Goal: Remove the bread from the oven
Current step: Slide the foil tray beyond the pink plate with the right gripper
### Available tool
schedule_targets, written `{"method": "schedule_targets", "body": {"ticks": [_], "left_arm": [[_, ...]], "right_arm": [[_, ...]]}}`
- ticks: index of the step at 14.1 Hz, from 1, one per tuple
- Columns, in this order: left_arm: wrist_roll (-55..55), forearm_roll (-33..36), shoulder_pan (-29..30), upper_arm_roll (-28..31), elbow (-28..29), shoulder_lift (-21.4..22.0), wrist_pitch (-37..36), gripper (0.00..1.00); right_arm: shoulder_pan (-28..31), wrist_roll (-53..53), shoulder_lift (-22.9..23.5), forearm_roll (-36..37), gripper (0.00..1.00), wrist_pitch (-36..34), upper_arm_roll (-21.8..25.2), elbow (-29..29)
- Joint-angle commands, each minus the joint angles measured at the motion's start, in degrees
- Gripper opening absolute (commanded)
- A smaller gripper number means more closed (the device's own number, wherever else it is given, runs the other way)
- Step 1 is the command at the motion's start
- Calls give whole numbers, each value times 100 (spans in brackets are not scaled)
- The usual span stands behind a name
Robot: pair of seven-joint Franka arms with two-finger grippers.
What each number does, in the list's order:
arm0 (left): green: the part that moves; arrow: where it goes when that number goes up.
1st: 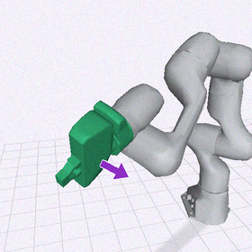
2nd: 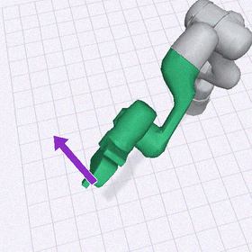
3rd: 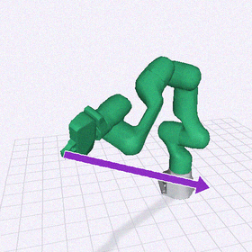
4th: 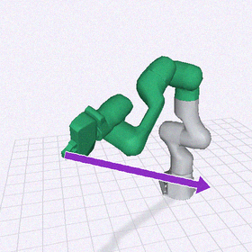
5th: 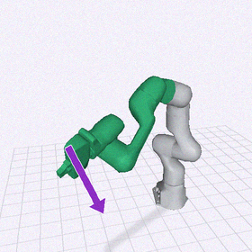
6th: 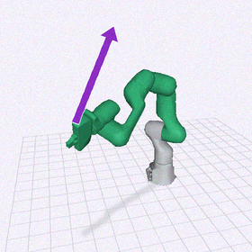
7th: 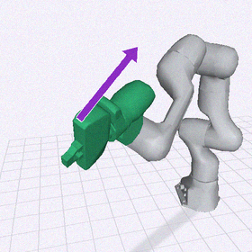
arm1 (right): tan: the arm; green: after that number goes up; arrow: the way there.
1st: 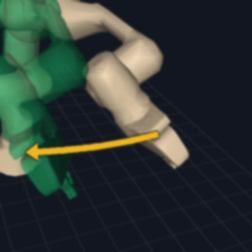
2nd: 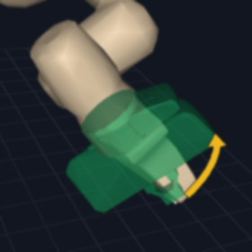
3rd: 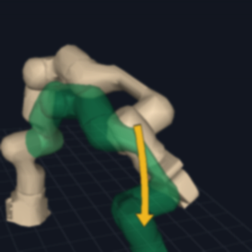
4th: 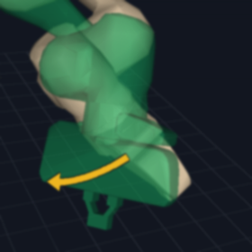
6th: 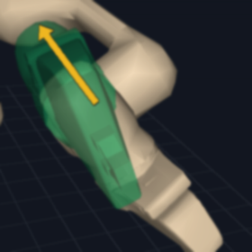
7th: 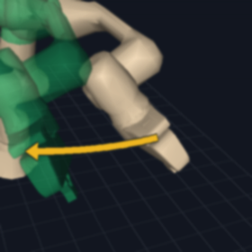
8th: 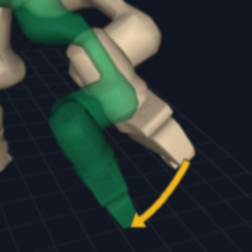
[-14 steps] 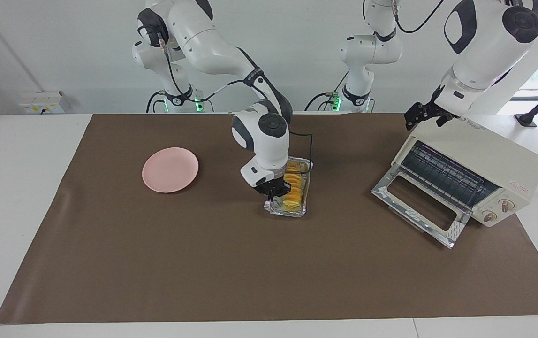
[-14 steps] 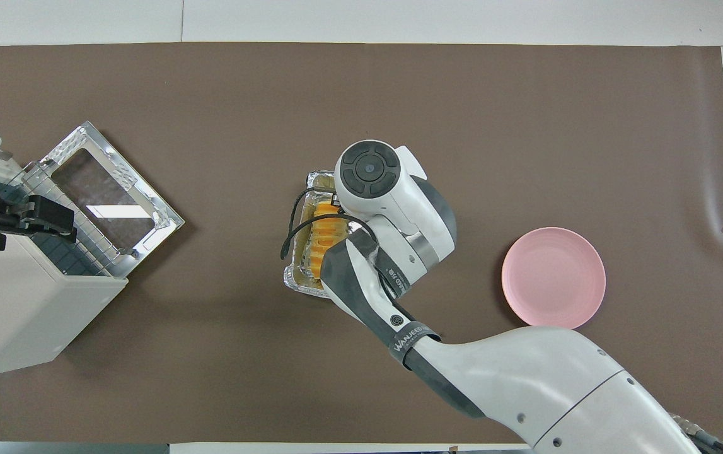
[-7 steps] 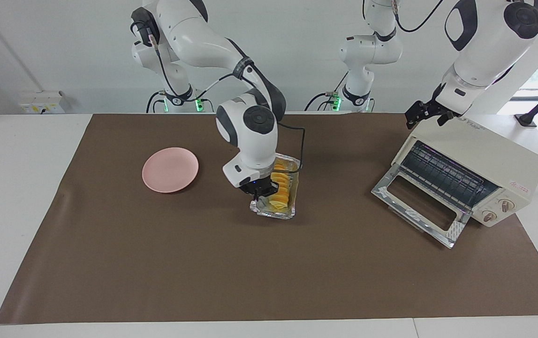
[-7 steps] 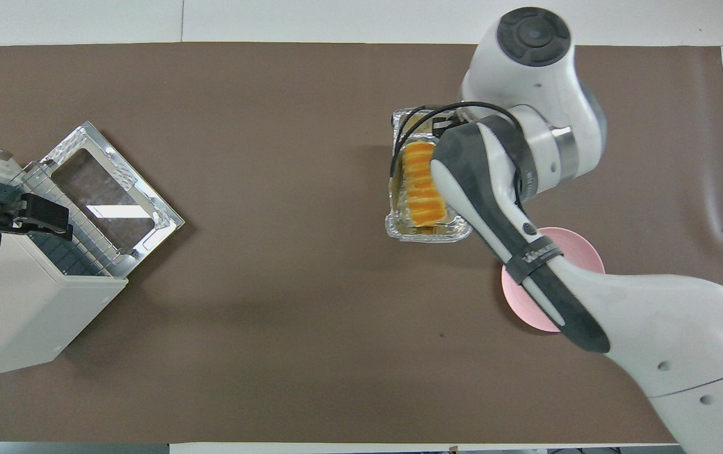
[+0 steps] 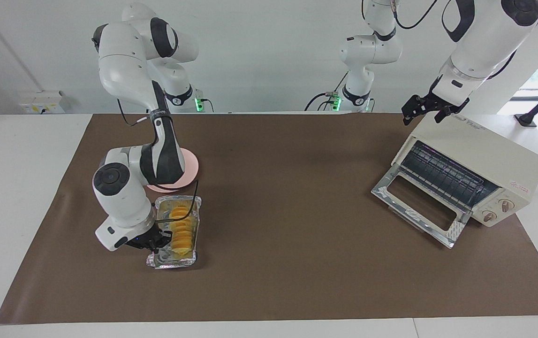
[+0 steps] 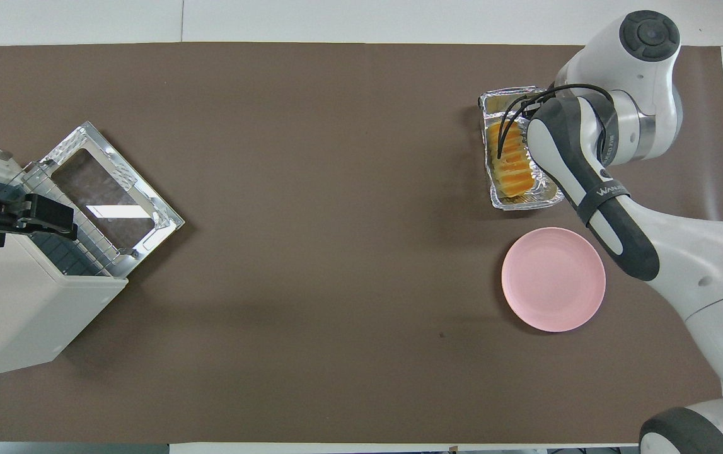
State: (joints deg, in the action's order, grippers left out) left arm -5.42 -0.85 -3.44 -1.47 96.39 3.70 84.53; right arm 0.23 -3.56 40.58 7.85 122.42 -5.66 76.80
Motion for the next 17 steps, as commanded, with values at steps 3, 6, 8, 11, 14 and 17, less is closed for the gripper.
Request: {"method": "schedule_targets", "body": {"ticks": [3, 6, 8, 11, 14, 17], "left_arm": [[93, -117, 80, -20, -24, -45, 90, 100], [93, -108, 54, -20, -358, -353, -138, 100], [102, -108, 71, -20, -340, -318, -174, 100], [41, -108, 62, -28, -288, -282, -138, 100], [41, -100, 106, -11, -288, -125, -138, 100], [32, -100, 89, -20, -288, -80, -147, 100]], "right_arm": [[232, 312, -93, -2, 40, 64, -93, 178], [145, 294, -365, -29, 57, -541, -119, 90], [31, -12, -427, 6, 57, -833, -128, 72], [-233, -487, -436, 76, 55, -650, -120, 107], [-234, -637, -436, 85, 55, -291, -119, 414], [-216, -664, -594, 77, 63, 316, -119, 1020]]}}
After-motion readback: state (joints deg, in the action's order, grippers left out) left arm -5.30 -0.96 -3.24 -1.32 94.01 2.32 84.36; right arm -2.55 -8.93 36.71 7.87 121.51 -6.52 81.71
